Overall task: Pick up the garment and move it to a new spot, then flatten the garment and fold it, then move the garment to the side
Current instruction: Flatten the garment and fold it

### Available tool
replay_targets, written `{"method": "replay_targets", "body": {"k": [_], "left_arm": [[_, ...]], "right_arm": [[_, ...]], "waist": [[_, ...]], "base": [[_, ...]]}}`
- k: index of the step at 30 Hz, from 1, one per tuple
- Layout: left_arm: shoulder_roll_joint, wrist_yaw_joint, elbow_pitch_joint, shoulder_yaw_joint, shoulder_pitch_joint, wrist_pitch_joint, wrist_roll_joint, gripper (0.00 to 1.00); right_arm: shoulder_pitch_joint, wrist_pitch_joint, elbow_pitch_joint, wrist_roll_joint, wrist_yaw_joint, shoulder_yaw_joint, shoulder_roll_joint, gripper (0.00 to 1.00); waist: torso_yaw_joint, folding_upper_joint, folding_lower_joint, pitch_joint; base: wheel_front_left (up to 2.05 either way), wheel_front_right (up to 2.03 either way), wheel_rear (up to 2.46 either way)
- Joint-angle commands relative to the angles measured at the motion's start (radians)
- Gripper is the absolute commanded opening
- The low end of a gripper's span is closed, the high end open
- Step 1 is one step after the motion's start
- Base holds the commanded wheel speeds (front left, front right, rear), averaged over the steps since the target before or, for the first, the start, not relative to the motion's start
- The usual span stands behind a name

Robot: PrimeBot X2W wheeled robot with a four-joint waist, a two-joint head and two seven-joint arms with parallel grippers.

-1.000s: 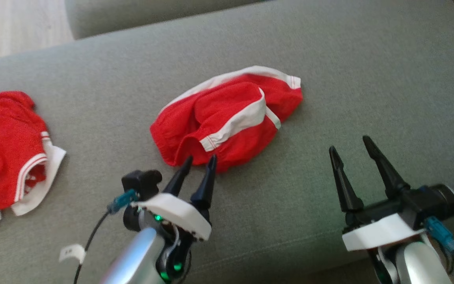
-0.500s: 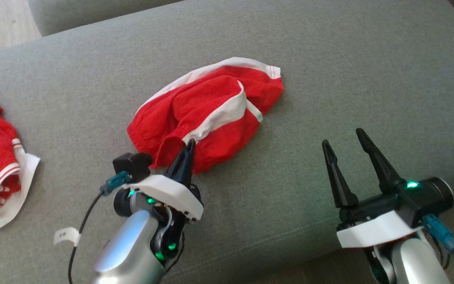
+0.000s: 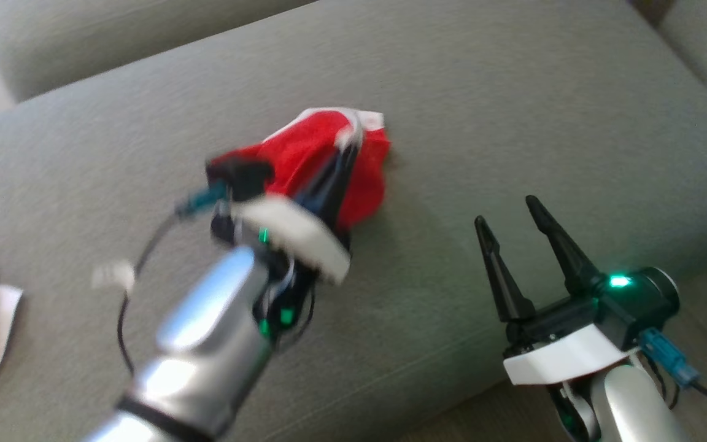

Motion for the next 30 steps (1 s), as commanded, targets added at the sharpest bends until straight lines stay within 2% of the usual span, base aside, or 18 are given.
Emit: {"method": "replay_targets", "body": {"k": [1, 7, 11, 13, 16, 19, 24, 30], "left_arm": [[0.002, -0.009, -0.043, 0.02, -0.101, 0.008, -0.022, 0.0], [0.002, -0.025, -0.066, -0.001, -0.318, 0.068, -0.159, 0.0], [0.005, -0.033, -0.101, 0.02, -0.417, 0.11, -0.23, 0.0], [0.031, -0.036, -0.141, 0.023, -0.425, 0.136, -0.25, 0.0], [0.104, -0.035, -0.205, 0.017, -0.379, 0.158, -0.249, 0.0], [0.171, -0.006, -0.241, 0.017, -0.267, 0.149, -0.244, 0.0], [0.266, 0.039, -0.234, 0.032, -0.071, 0.059, -0.217, 0.0], [0.305, 0.051, -0.178, 0.059, 0.066, -0.039, -0.159, 0.0]], "right_arm": [[-0.034, -0.006, -0.031, 0.012, 0.0, 0.018, -0.003, 1.0], [-0.031, -0.006, -0.03, 0.014, 0.0, 0.012, -0.003, 1.0], [-0.023, -0.006, -0.042, 0.017, 0.0, -0.006, -0.003, 1.0], [-0.018, -0.006, -0.052, 0.018, 0.0, -0.019, -0.003, 1.0], [-0.01, -0.006, -0.064, 0.014, 0.0, -0.03, -0.003, 1.0], [0.002, -0.006, -0.071, -0.003, 0.0, -0.023, -0.003, 1.0], [0.014, -0.006, -0.038, -0.02, 0.0, -0.004, -0.003, 1.0], [0.0, -0.006, 0.076, -0.002, 0.0, -0.028, -0.003, 1.0]], "waist": [[-0.049, 0.0, 0.0, -0.025], [-0.101, 0.0, 0.0, -0.054], [-0.093, 0.0, 0.0, -0.059], [-0.076, 0.0, 0.0, -0.052], [-0.032, 0.0, 0.0, -0.034], [0.025, 0.0, 0.0, -0.004], [0.109, 0.0, 0.0, 0.053], [0.178, 0.0, 0.0, 0.1]], "base": [[0.0, 0.0, 0.0], [0.0, 0.0, 0.0], [0.0, 0.0, 0.0], [0.0, 0.0, 0.0], [0.0, 0.0, 0.0], [0.0, 0.0, 0.0], [0.0, 0.0, 0.0], [0.0, 0.0, 0.0]]}}
